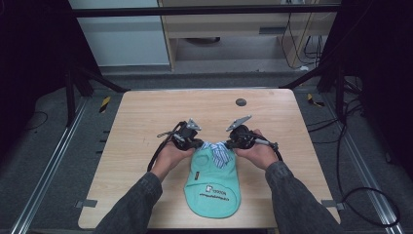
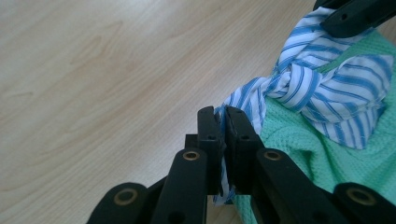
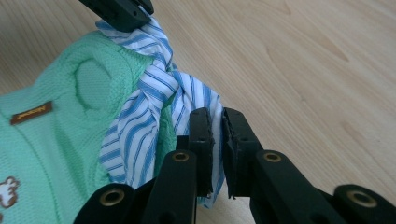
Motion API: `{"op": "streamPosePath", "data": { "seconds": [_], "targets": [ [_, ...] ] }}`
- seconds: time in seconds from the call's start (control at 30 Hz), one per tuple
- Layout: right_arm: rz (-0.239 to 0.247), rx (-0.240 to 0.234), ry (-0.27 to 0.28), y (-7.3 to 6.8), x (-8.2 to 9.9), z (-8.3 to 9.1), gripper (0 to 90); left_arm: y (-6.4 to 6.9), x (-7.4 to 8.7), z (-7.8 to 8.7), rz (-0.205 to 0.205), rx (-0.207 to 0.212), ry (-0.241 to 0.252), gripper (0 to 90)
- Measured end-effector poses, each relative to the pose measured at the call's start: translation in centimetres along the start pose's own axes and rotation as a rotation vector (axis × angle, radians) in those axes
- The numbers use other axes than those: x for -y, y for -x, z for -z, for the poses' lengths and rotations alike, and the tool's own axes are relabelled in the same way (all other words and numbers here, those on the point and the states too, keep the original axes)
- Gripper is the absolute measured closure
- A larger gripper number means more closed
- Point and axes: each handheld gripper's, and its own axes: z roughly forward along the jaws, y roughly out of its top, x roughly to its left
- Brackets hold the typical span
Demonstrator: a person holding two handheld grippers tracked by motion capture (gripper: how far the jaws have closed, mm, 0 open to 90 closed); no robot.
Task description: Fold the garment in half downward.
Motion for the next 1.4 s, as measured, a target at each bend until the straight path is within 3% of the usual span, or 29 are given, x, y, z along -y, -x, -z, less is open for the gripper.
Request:
{"op": "streamPosePath", "data": {
  "seconds": [0.5, 1.4],
  "targets": [
    [0.081, 0.035, 0.053, -0.6, -1.2, 2.6, 83.1, 0.4, -1.5, 3.3, -0.038, -0.02, 0.066, 85.8],
    [0.179, 0.064, 0.075, -0.8, -3.6, 4.9, 83.4, -0.1, -3.3, 5.4, -0.067, -0.055, 0.09, 85.8]
  ]
}}
